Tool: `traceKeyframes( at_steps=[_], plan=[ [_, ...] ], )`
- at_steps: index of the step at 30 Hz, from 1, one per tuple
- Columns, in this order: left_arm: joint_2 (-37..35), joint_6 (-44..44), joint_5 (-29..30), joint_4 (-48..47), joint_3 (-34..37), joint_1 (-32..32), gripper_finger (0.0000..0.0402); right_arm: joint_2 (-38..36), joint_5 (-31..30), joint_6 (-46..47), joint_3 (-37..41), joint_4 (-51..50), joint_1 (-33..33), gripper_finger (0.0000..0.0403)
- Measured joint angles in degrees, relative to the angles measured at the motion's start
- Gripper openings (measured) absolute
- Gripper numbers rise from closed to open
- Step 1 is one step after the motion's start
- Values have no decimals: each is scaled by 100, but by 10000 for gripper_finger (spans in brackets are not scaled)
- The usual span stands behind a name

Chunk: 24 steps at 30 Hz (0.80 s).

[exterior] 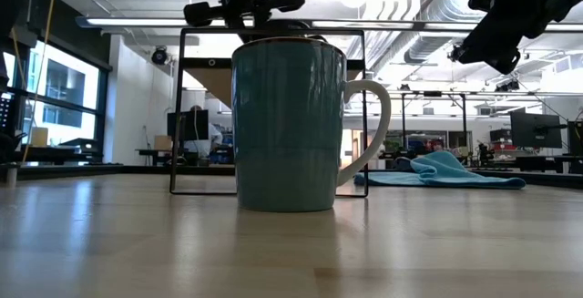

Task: Stack small to large cups/mugs on shelf
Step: Put the dark blue mug on the shelf

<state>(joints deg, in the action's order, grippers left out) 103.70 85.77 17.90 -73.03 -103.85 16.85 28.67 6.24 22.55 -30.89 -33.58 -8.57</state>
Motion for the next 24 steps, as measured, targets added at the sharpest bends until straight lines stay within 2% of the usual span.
traceKeyframes(
  at_steps=[10, 17, 24],
  plan=[
    [0, -45, -25, 2, 0, -1, 6, 0, -2, -7, 0, -1, -1, 137],
    [2, -3, -38, 2, 0, -1, 36, 2, -4, -7, 0, -1, 2, 137],
    [2, -3, -36, 16, 0, -1, 29, 1, -7, -4, 0, -3, -1, 137]
  ],
)
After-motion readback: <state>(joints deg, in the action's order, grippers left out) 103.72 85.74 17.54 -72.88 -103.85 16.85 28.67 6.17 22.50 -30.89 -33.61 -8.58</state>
